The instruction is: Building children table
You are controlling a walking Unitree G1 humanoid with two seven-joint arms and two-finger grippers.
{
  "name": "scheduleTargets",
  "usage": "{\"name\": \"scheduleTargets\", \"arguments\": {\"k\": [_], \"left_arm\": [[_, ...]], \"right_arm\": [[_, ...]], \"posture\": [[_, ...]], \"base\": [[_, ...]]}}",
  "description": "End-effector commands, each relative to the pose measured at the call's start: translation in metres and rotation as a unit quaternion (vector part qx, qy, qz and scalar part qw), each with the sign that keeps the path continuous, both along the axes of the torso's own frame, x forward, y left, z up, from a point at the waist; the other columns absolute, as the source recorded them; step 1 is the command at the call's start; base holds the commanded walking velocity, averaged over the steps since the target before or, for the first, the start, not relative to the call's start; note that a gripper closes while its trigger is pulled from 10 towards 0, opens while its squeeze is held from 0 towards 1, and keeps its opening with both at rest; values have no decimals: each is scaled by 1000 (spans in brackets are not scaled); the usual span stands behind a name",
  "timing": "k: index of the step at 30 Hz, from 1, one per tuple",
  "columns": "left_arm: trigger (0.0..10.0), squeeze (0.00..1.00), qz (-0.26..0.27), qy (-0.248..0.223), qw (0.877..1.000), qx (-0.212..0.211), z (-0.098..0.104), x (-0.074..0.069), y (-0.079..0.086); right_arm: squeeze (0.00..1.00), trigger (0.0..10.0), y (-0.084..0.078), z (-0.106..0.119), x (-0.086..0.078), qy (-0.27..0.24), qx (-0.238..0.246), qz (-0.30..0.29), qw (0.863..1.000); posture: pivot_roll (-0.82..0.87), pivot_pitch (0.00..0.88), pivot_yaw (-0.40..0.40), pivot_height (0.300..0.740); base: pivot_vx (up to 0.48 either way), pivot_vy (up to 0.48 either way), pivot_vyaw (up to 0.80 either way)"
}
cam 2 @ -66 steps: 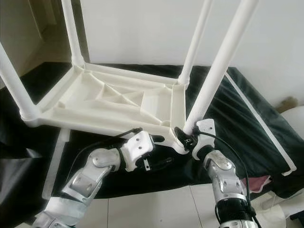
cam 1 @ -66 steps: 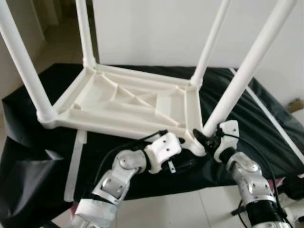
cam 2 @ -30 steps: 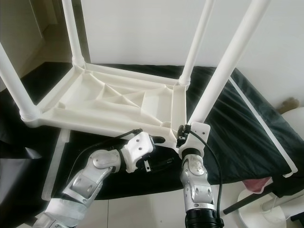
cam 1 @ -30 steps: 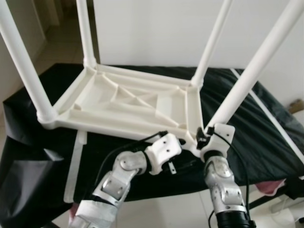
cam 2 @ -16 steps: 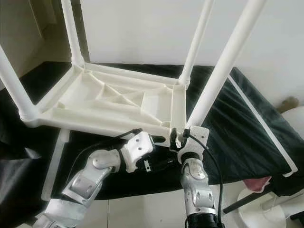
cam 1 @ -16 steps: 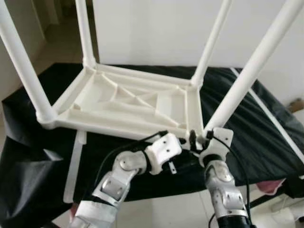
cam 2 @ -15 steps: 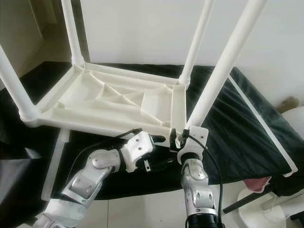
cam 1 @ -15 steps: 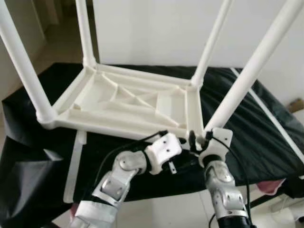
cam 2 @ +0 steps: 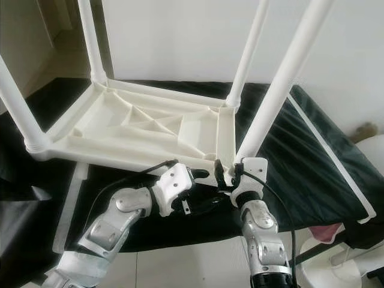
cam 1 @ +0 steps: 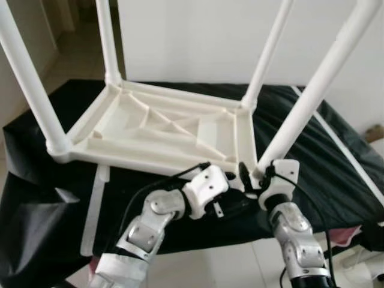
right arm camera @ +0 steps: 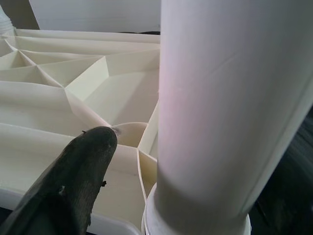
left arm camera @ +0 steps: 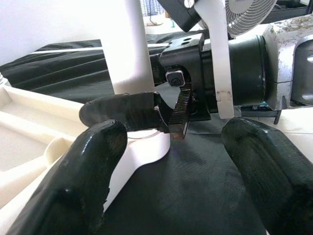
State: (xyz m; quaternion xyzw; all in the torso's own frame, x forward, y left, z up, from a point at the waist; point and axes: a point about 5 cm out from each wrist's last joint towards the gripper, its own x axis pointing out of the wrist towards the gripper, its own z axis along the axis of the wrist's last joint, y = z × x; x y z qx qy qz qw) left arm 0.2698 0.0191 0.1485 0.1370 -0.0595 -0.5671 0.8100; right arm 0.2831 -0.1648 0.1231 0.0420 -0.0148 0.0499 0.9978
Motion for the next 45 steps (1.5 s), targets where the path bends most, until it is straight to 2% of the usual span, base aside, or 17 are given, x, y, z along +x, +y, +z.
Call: {"name": "scheduleTargets", "arguments": {"k": [1, 16, 23, 31, 35, 38, 45], "left_arm": [[10000, 0, 15, -3, 1000, -7, 3, 1, -1], [10000, 0, 13, -5, 1000, -9, 5, 3, -2], [10000, 0, 17, -2, 1000, -12, 6, 3, -2], [10000, 0, 18, 0, 1000, -10, 5, 2, 0], [10000, 0, 16, 0, 1000, -8, 5, 2, 0], [10000, 0, 13, 1, 1000, -5, 5, 2, 1], [10000, 0, 11, 0, 1000, -3, 5, 3, 1]], "right_arm": [[0, 10000, -3, 4, 1, -10, -2, -1, 1000], [0, 10000, -10, 15, 8, -37, -39, 37, 998], [0, 10000, -4, 15, 10, -37, -34, 52, 997], [0, 10000, -5, 15, 10, -39, -37, 59, 997], [0, 10000, -11, 14, 9, -35, -51, 72, 995], [0, 10000, -22, 13, 10, -24, -75, 99, 992], [0, 10000, -29, 15, 11, -22, -98, 136, 986]], "posture": [[100, 0, -90, 740], [98, 0, -91, 740], [106, 0, -95, 740], [105, 0, -85, 740], [101, 0, -80, 740], [96, 0, -73, 740], [98, 0, -68, 740]], "base": [[0, 0, 0], [0, 0, 0], [0, 0, 0], [0, 0, 0], [0, 0, 0], [0, 0, 0], [0, 0, 0]]}}
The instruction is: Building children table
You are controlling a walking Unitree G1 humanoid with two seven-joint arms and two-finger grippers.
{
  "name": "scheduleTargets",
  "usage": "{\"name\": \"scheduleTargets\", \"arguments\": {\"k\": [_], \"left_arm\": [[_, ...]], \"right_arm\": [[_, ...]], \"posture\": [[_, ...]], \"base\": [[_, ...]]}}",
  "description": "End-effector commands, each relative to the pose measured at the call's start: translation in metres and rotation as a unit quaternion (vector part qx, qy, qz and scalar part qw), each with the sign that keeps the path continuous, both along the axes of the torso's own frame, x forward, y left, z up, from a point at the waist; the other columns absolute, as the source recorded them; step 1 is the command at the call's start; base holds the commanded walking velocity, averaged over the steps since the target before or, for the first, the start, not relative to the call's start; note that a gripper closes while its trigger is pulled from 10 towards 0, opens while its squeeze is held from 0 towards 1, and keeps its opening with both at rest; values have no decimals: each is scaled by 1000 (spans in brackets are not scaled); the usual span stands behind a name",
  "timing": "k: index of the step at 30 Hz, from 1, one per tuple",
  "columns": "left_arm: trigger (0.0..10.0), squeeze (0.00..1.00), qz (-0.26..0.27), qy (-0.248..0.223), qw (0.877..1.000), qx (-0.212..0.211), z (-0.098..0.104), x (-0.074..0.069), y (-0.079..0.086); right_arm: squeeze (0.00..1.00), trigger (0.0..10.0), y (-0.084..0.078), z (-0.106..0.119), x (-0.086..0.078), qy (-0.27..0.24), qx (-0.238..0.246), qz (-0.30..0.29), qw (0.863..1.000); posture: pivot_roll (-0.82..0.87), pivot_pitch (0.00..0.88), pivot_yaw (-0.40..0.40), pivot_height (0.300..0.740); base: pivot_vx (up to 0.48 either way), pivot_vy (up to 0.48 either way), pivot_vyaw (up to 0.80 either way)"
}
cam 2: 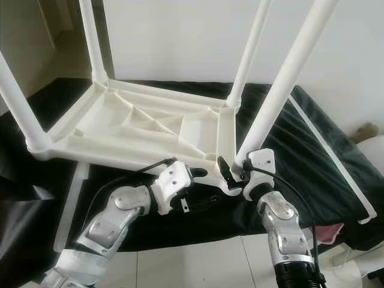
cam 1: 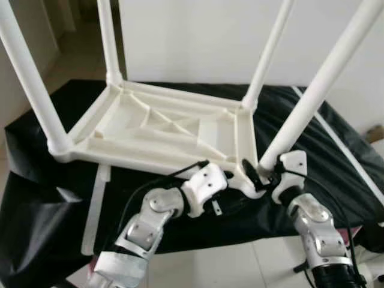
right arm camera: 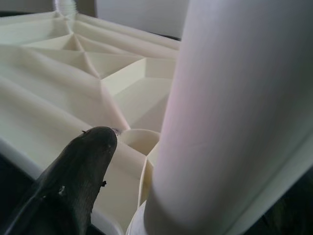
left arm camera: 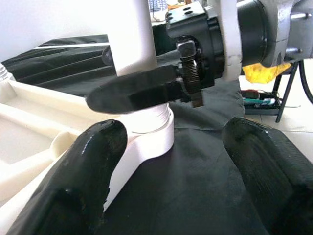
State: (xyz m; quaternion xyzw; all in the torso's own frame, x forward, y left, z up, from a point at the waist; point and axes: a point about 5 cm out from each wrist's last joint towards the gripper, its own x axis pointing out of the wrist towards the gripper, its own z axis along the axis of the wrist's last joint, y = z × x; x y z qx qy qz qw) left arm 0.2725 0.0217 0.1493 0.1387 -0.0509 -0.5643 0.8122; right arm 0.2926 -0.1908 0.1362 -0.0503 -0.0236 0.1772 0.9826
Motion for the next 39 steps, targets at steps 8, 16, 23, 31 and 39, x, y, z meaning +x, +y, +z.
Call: {"name": "scheduleTargets", "arguments": {"k": [8, 16, 23, 31, 39], "left_arm": [[10000, 0, 8, -9, 1000, -5, 5, 2, -1], [10000, 0, 17, -11, 1000, -3, 5, 4, 3], [10000, 0, 17, -11, 1000, -3, 6, 5, 4], [10000, 0, 9, -7, 1000, -8, 5, 2, -2], [10000, 0, 2, -5, 1000, -4, 2, -2, -2]], "right_arm": [[0, 10000, -6, 3, 5, 4, -31, 59, 998], [0, 0, -9, -11, 1, 32, -32, 73, 996], [0, 0, -11, -15, -4, 43, -19, 60, 997], [0, 10000, -6, -15, -4, 43, 30, -42, 998], [0, 10000, -1, -18, -6, 51, 80, -176, 980]], "posture": [[97, 0, -65, 740], [106, 0, -73, 740], [98, 0, -70, 740], [84, 0, -72, 740], [84, 0, -73, 740]], "base": [[0, 0, 0], [0, 0, 0], [0, 0, 0], [0, 0, 0], [0, 0, 0]]}}
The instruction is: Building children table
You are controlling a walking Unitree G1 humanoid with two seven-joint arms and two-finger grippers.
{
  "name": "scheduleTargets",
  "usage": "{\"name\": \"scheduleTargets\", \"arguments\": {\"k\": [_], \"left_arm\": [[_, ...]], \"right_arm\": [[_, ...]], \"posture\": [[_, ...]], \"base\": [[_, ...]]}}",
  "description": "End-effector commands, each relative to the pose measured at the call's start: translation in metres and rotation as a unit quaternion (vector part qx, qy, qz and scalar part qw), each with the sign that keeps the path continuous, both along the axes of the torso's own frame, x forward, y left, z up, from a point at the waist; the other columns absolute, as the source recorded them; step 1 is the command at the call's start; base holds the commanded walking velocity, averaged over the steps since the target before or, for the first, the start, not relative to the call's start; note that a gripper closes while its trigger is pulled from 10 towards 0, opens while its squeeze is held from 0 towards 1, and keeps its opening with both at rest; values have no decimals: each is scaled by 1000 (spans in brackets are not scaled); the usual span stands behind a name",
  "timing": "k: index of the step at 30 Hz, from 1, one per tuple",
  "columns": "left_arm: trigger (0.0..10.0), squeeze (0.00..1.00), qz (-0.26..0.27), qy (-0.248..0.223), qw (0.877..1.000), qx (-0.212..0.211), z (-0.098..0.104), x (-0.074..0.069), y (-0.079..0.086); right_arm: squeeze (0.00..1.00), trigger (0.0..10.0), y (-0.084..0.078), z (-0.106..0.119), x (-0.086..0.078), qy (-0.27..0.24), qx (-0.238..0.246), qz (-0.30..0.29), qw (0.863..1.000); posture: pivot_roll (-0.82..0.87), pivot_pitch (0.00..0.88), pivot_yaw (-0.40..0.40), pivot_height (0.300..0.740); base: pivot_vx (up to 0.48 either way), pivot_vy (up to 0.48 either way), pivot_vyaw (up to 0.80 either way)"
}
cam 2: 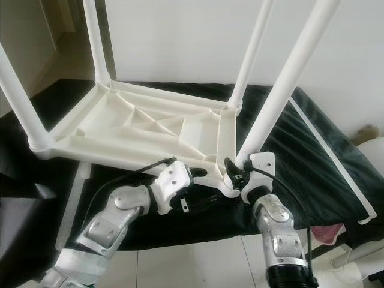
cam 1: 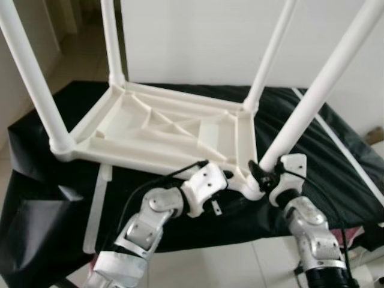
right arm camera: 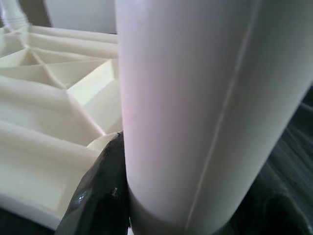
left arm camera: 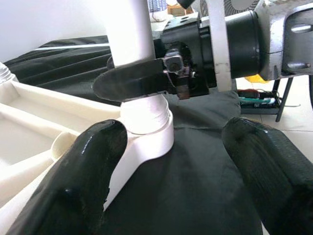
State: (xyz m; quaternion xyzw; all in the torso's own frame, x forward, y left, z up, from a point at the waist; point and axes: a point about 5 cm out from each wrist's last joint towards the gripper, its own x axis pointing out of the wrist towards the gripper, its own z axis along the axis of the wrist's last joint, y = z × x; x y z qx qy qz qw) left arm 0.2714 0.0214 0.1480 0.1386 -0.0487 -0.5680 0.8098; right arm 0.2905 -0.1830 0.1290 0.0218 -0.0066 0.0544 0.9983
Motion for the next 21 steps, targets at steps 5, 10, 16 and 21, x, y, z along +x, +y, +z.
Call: {"name": "scheduleTargets", "arguments": {"k": [5, 10, 16, 21], "left_arm": [[10000, 0, 5, -8, 1000, -3, 3, -2, -1], [10000, 0, 4, -9, 1000, 0, 2, -3, -2], [10000, 0, 5, -9, 1000, 0, 1, -2, -2], [10000, 0, 9, -11, 1000, 0, 2, -1, -1]], "right_arm": [[0, 10000, 11, -13, -6, 28, 54, -158, 986], [0, 10000, 25, -13, -7, 30, 80, -167, 982], [0, 10000, 26, -14, -8, 37, 78, -162, 983], [0, 10000, 23, -13, -7, 36, 71, -173, 982]], "posture": [[87, 0, -72, 740], [88, 0, -75, 740], [86, 0, -79, 740], [89, 0, -85, 740]], "base": [[0, 0, 0], [0, 0, 0], [0, 0, 0], [0, 0, 0]]}}
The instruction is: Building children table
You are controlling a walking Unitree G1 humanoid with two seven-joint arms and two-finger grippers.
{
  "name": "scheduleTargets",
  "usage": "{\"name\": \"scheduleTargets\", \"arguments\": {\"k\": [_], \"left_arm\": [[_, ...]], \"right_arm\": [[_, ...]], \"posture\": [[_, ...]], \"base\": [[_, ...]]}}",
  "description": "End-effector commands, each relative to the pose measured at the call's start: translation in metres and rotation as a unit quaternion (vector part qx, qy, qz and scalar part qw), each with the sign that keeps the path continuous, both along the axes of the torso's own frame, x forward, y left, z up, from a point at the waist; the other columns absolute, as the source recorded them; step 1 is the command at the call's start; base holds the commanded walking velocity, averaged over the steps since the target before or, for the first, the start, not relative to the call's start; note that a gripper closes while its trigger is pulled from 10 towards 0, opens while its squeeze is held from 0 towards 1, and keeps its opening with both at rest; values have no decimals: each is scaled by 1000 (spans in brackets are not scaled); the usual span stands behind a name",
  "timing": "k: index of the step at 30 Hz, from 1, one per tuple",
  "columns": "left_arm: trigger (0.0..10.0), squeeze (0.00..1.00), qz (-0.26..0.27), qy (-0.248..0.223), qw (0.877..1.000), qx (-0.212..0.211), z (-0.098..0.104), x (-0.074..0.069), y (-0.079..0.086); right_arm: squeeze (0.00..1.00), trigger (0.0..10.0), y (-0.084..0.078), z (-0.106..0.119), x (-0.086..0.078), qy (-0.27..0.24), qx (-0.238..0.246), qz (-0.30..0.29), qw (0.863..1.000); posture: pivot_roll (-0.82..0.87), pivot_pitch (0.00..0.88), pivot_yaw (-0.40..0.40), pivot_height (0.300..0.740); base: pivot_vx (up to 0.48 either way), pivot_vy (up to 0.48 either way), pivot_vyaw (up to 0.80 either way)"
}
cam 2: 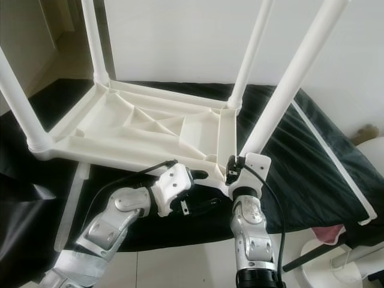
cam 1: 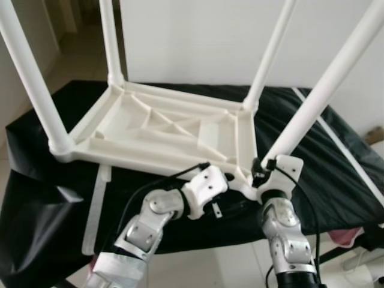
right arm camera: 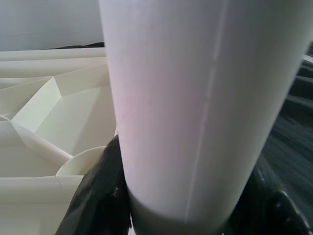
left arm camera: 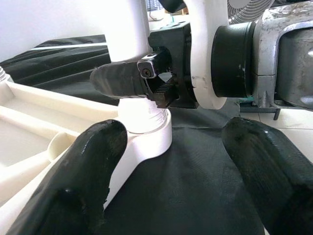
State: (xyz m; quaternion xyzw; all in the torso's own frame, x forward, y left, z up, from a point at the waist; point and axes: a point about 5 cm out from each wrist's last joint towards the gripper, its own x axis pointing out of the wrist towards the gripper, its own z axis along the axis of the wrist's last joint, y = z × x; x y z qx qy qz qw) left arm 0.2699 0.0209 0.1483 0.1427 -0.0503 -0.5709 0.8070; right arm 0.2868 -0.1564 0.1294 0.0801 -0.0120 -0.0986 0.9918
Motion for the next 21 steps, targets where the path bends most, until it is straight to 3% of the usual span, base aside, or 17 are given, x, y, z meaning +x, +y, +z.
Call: {"name": "scheduleTargets", "arguments": {"k": [1, 8, 9, 10, 11, 20, 21], "left_arm": [[10000, 0, 13, -8, 1000, -3, 1, 0, -1], [10000, 0, 14, -7, 1000, -2, 0, -1, -1], [10000, 0, 14, -6, 1000, -4, 0, -1, -1], [10000, 0, 14, -6, 1000, -4, 0, -1, -1], [10000, 0, 14, -2, 1000, -12, 2, -2, -1], [10000, 0, 12, -6, 1000, -5, 1, -2, -1], [10000, 0, 12, -7, 1000, -2, 0, -1, -1]], "right_arm": [[0, 10000, -3, -12, -3, 27, 13, -22, 999], [0, 10000, -3, -13, -5, 27, 25, -15, 999], [471, 10000, -4, -13, -6, 27, 28, -14, 999], [471, 10000, -4, -13, -6, 27, 28, -14, 999], [1000, 10000, -5, -9, -7, 9, 42, -1, 999], [1000, 10000, -16, -5, -10, -25, 36, 41, 998], [0, 10000, -18, -6, -10, -27, 33, 52, 998]], "posture": [[89, 0, -85, 740], [91, 0, -86, 740], [91, 0, -88, 740], [91, 0, -88, 740], [90, 0, -89, 740], [89, 0, -83, 740], [89, 0, -83, 740]], "base": [[0, 0, 0], [0, 0, 0], [0, 0, 0], [0, 0, 0], [0, 0, 0], [0, 0, 0], [0, 0, 0]]}}
